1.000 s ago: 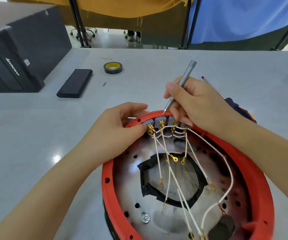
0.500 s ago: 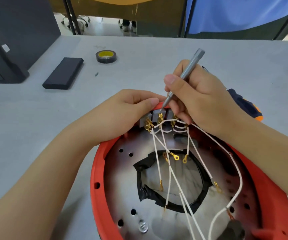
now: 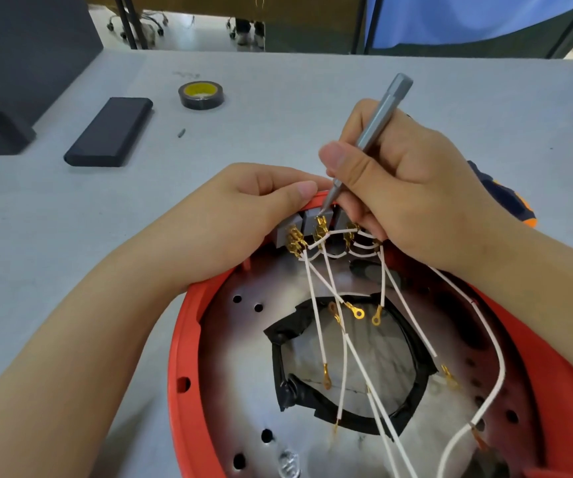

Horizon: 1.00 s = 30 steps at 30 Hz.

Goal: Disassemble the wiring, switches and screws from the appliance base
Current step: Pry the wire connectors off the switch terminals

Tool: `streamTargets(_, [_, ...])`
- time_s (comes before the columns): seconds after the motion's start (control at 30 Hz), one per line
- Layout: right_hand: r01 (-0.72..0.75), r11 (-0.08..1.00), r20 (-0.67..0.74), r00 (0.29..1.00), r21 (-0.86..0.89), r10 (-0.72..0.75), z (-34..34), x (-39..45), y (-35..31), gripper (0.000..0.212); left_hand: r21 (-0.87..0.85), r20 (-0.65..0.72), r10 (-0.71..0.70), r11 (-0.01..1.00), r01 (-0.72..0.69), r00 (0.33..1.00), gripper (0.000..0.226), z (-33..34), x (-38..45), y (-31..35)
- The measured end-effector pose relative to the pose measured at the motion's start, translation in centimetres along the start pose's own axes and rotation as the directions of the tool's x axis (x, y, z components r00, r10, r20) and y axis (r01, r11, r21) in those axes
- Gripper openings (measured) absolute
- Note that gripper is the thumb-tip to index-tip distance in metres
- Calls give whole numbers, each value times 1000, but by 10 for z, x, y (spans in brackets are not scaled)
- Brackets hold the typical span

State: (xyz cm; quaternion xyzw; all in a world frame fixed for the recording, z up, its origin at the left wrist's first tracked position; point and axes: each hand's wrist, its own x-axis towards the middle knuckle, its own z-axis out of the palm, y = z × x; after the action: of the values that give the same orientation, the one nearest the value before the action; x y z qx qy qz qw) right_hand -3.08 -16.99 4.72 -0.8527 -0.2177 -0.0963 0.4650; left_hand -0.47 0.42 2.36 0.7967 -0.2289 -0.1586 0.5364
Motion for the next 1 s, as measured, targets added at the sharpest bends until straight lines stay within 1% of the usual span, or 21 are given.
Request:
streamTargets(0.13, [37, 998, -12, 999, -59, -37, 0, -2, -1, 21, 19, 12, 19, 1000, -19, 1000, 25, 0, 0, 0])
streamTargets(0.23, [75, 990, -18, 997, -121, -77, 2, -3, -1, 20, 46, -1, 51, 998, -51, 999, 27, -2, -1, 0])
streamTargets(0.33, [89, 981, -21, 995, -173, -94, 4, -4, -1, 19, 74, -17, 52, 996, -51, 998, 25, -1, 0, -1])
streamTargets(0.43, [65, 987, -21, 997, -148, -69, 5, -4, -1, 20, 77, -15, 52, 996, -51, 999, 25, -1, 1, -2])
streamTargets(0.5, [24, 994, -7, 1000, -104, -25, 5, 0, 0, 22, 71, -4, 41, 997, -41, 999, 26, -1, 0, 0])
streamTargets(0.6, [-62, 998, 59, 996, -13, 63, 2, 10, 2, 23, 56, 12, 24, 998, -25, 1000, 25, -2, 0, -1])
streamTargets(0.7, [-121, 993, 149, 982, -1, 120, 0, 21, 2, 24, 23, 18, 11, 1000, -11, 1000, 25, 0, 1, 0])
streamTargets(0.8, [-151, 988, 194, 970, -8, 150, 0, 30, 2, 24, 48, 0, 15, 999, -15, 1000, 24, -1, 1, 0])
streamTargets(0.9, [-167, 985, 154, 975, 34, 160, 1, 27, 3, 24, 25, -9, 7, 1000, -7, 1000, 23, -2, 2, -1])
streamTargets(1.0, [-78, 996, 56, 996, 40, 76, 3, 14, 5, 23, -5, 13, 17, 1000, -17, 1000, 25, -1, 2, -1])
